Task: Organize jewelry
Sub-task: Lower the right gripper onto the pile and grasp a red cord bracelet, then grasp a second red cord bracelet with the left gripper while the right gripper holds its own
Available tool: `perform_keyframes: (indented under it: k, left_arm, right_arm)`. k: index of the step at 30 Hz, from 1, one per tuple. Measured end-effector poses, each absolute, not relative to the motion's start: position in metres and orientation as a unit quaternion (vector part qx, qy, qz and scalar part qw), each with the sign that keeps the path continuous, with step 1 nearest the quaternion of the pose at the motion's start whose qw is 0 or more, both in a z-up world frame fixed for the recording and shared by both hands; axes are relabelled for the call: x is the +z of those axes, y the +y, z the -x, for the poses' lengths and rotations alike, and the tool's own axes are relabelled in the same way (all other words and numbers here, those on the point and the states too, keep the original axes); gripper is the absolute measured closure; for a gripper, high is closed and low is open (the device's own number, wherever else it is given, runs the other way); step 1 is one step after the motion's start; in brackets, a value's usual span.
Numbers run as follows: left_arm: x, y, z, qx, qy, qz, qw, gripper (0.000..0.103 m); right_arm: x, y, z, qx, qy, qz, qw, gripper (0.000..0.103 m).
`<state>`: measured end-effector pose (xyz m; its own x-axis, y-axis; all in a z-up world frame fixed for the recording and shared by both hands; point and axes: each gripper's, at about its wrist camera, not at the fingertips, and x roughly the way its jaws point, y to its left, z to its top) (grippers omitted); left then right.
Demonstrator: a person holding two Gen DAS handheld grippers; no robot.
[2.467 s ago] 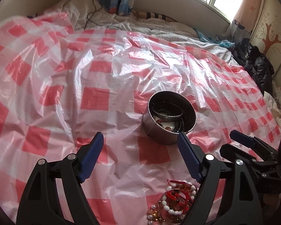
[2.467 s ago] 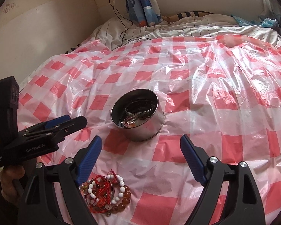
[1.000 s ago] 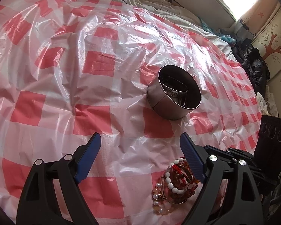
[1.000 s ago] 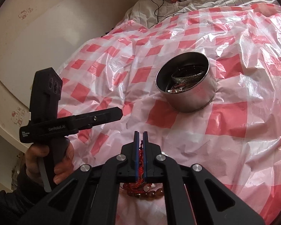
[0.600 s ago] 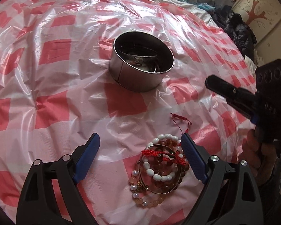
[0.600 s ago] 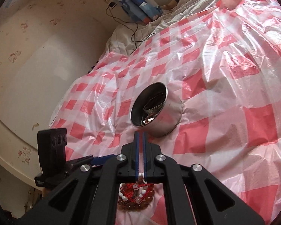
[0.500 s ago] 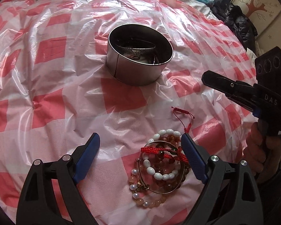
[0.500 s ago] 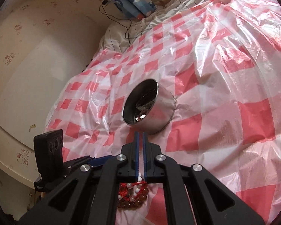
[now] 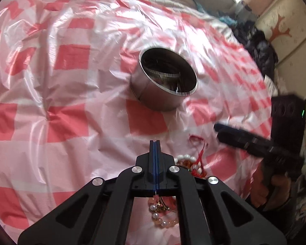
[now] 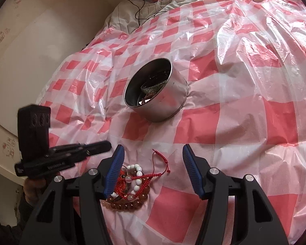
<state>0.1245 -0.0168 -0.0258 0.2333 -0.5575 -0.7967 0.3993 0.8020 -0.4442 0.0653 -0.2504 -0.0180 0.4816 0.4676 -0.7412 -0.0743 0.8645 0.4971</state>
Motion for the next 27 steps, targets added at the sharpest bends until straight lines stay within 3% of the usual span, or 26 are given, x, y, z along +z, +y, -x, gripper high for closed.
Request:
perform_keyframes:
  k: [5, 6, 7, 9, 11, 12, 13, 15, 21, 26, 27]
  left_arm:
    - [-0.031, -0.012, -0.129, -0.33, 0.568, 0.089, 0.749, 0.101]
    - [-0.034, -0.018, -0.127, -0.334, 0.578, 0.079, 0.74, 0.093]
    - [-0.038, -0.023, -0.124, -0.335, 0.589, 0.063, 0.733, 0.072]
    - [-0.043, -0.034, -0.116, -0.332, 0.592, 0.039, 0.734, 0.047]
    - [-0.042, -0.043, -0.109, -0.342, 0.585, 0.018, 0.735, 0.048]
    - [-0.041, -0.046, -0.106, -0.351, 0.579, 0.01, 0.735, 0.054]
    - [-0.039, -0.048, -0.103, -0.354, 0.573, 0.002, 0.739, 0.079]
    - [-0.039, -0.048, -0.102, -0.355, 0.571, -0.005, 0.74, 0.096]
    - [-0.021, -0.021, -0.113, -0.326, 0.532, 0.038, 0.781, 0.1]
    - [-0.01, 0.004, -0.125, -0.295, 0.507, 0.093, 0.804, 0.1]
    - [-0.011, 0.007, -0.128, -0.287, 0.51, 0.097, 0.805, 0.1]
  right_arm:
    - [-0.027, -0.226, -0.063, 0.171, 0.507, -0.143, 0.833, 0.044]
    - [-0.03, -0.22, -0.063, 0.171, 0.51, -0.13, 0.833, 0.044]
    - [-0.031, -0.217, -0.062, 0.171, 0.51, -0.122, 0.834, 0.048]
    - [-0.036, -0.212, -0.062, 0.177, 0.515, -0.123, 0.829, 0.084]
    - [-0.034, -0.215, -0.061, 0.179, 0.507, -0.136, 0.832, 0.097]
    - [-0.032, -0.217, -0.06, 0.177, 0.501, -0.138, 0.836, 0.099]
    - [-0.029, -0.221, -0.059, 0.175, 0.495, -0.146, 0.839, 0.099]
    - [-0.022, -0.232, -0.058, 0.168, 0.48, -0.168, 0.845, 0.1]
    - [-0.008, -0.248, -0.056, 0.158, 0.453, -0.195, 0.856, 0.1]
    - [-0.018, -0.245, -0.061, 0.15, 0.485, -0.191, 0.84, 0.099]
    - [-0.02, -0.243, -0.061, 0.146, 0.491, -0.183, 0.839, 0.087]
